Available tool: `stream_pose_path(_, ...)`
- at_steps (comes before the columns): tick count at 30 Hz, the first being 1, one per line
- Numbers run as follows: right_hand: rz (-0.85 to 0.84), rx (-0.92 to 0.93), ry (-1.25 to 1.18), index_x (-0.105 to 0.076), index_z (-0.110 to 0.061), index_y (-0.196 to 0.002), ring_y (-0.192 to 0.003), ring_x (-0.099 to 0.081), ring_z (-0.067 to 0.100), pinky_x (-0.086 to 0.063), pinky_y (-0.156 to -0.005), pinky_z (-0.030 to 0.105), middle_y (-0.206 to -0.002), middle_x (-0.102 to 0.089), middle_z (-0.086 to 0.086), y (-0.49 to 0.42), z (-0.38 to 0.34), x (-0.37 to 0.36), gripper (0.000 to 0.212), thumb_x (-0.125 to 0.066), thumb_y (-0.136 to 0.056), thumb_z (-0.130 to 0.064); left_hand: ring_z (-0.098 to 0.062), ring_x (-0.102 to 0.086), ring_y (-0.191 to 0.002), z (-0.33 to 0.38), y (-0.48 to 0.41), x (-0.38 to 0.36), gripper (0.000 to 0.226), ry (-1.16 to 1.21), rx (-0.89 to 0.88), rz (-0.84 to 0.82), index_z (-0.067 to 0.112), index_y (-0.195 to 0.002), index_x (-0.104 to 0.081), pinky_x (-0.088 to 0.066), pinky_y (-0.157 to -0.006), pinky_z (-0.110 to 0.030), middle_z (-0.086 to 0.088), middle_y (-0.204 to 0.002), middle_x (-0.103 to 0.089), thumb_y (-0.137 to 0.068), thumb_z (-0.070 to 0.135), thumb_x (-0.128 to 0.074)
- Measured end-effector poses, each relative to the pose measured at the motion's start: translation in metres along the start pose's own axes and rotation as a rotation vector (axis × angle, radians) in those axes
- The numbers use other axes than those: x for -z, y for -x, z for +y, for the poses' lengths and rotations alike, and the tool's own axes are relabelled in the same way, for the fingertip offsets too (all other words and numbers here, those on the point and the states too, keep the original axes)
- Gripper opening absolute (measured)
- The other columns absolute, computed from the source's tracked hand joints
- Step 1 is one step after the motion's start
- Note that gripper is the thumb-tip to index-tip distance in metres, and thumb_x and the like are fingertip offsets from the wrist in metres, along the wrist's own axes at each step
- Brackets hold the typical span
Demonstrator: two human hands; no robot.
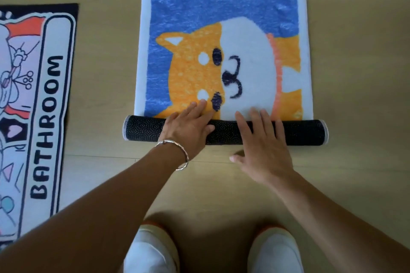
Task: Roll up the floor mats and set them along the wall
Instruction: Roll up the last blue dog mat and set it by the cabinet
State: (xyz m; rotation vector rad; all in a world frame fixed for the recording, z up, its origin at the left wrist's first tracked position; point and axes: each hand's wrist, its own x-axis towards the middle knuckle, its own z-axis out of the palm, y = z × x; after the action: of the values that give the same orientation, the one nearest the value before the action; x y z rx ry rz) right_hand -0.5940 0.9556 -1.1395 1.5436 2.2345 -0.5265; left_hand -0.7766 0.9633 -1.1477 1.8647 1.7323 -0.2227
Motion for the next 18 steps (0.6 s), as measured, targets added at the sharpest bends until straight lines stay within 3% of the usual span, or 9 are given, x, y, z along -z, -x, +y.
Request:
stream_pose_path(2, -0.069, -0.013, 0.024, 0.012, -0.024, -0.15, -0.145, 0.015, 0.032, 0.004, -0.117, 0.049, -0.157, 0.017, 0.013, -0.017, 0.003, 0.008, 0.096, -0.06, -0.089, -0.036, -0.014, -0.037, -0.134, -0.001, -0.008, 0.008, 0.037, 0.126, 0.07, 0.068, 0.035, -0.131, -0.05, -0.032, -0.108, -0.036, 0.011, -0.149, -0.035, -0.095, 0.042, -0.046)
stream_pose_path(4, -0.117, -0.024, 0.018, 0.012, -0.025, -0.15, -0.145, 0.016, 0.033, 0.002, -0.117, 0.05, -0.157, 0.02, 0.014, -0.031, 0.004, 0.015, 0.093, -0.057, -0.088, -0.021, -0.021, -0.049, -0.119, 0.006, -0.009, 0.014, 0.034, 0.057, 0.065, 0.131, 0.029, -0.125, -0.055, -0.034, -0.103, -0.039, 0.005, -0.134, -0.051, -0.095, 0.041, -0.045)
stream_pose_path(7, -0.105, -0.035, -0.038, 0.009, -0.025, -0.151, -0.145, 0.014, 0.033, 0.0, -0.117, 0.05, -0.157, 0.019, 0.013, -0.035, 0.005, 0.016, 0.086, -0.049, -0.089, -0.01, -0.028, -0.053, -0.108, 0.01, 0.006, 0.004, 0.043, -0.144, -0.03, 0.196, 0.02, -0.129, -0.05, -0.036, -0.099, -0.047, -0.004, -0.12, -0.055, -0.096, 0.042, -0.035)
stream_pose_path(9, -0.069, -0.026, -0.036, 0.005, -0.025, -0.151, -0.146, 0.011, 0.033, 0.0, -0.117, 0.051, -0.158, 0.016, 0.013, -0.03, 0.001, 0.011, 0.085, -0.048, -0.088, -0.007, -0.03, -0.056, -0.096, 0.004, 0.023, -0.009, 0.06, -0.307, -0.069, 0.17, 0.015, -0.133, -0.048, -0.042, -0.088, -0.047, -0.008, -0.109, -0.058, -0.084, 0.05, -0.047)
stream_pose_path(11, -0.026, -0.02, -0.035, 0.002, -0.026, -0.151, -0.146, 0.008, 0.034, -0.001, -0.117, 0.052, -0.158, 0.012, 0.013, -0.021, -0.004, 0.006, 0.084, -0.05, -0.088, -0.007, -0.029, -0.055, -0.09, -0.002, 0.032, -0.018, 0.078, -0.425, -0.061, 0.097, 0.014, -0.135, -0.045, -0.044, -0.082, -0.045, -0.008, -0.103, -0.058, -0.066, 0.045, -0.063)
stream_pose_path(15, -0.057, -0.042, -0.091, 0.0, -0.027, -0.151, -0.146, 0.008, 0.033, -0.001, -0.117, 0.051, -0.159, 0.011, 0.012, 0.001, -0.018, -0.001, 0.084, -0.053, -0.087, -0.013, -0.025, -0.048, -0.104, 0.013, 0.041, -0.017, 0.059, -0.379, 0.038, -0.004, 0.024, -0.132, -0.034, -0.036, -0.087, -0.042, -0.002, -0.112, -0.048, -0.077, 0.034, -0.053)
stream_pose_path(18, -0.073, -0.02, -0.117, -0.005, -0.024, -0.152, -0.146, 0.007, 0.034, 0.002, -0.117, 0.051, -0.16, 0.003, 0.013, 0.026, -0.022, -0.01, 0.081, -0.051, -0.086, -0.025, -0.025, -0.051, -0.094, 0.018, 0.055, -0.028, 0.046, -0.363, 0.074, -0.019, 0.023, -0.119, -0.044, -0.036, -0.079, -0.04, -0.002, -0.102, -0.052, -0.073, 0.029, -0.049)
